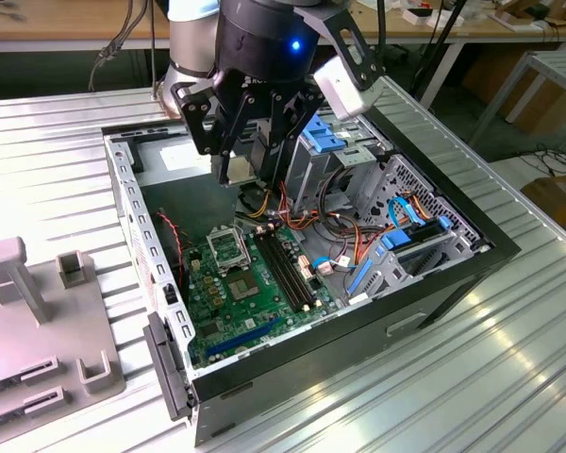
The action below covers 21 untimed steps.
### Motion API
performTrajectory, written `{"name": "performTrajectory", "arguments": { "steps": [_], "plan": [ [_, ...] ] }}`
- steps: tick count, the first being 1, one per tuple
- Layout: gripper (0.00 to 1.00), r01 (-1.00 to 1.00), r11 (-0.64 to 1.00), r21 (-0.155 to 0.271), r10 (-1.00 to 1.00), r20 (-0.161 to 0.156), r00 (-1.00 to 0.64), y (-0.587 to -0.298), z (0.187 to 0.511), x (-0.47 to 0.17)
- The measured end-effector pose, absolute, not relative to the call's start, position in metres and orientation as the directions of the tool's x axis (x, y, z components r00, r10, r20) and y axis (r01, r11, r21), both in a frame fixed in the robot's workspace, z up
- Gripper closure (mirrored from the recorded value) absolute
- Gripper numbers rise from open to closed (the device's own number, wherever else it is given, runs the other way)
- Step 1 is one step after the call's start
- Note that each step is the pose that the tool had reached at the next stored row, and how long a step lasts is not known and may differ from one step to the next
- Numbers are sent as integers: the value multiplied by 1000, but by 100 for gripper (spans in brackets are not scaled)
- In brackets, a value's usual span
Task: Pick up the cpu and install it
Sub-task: 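Place the cpu into insertion slot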
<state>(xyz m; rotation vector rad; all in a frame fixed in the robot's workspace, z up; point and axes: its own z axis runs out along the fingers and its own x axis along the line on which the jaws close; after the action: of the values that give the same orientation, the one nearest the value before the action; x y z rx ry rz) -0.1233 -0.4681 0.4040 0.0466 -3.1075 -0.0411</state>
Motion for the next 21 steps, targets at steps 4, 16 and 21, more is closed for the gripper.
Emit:
{"name": "performTrajectory", "arguments": {
  "steps": [4,16,21],
  "plan": [
    [53,-29,999,27,-30,33,-999,-468,402,-123],
    [53,-29,999,27,-30,33,-999,-468,392,-123],
    [53,-30,999,27,-30,33,-999,-468,386,-123]
  ]
}}
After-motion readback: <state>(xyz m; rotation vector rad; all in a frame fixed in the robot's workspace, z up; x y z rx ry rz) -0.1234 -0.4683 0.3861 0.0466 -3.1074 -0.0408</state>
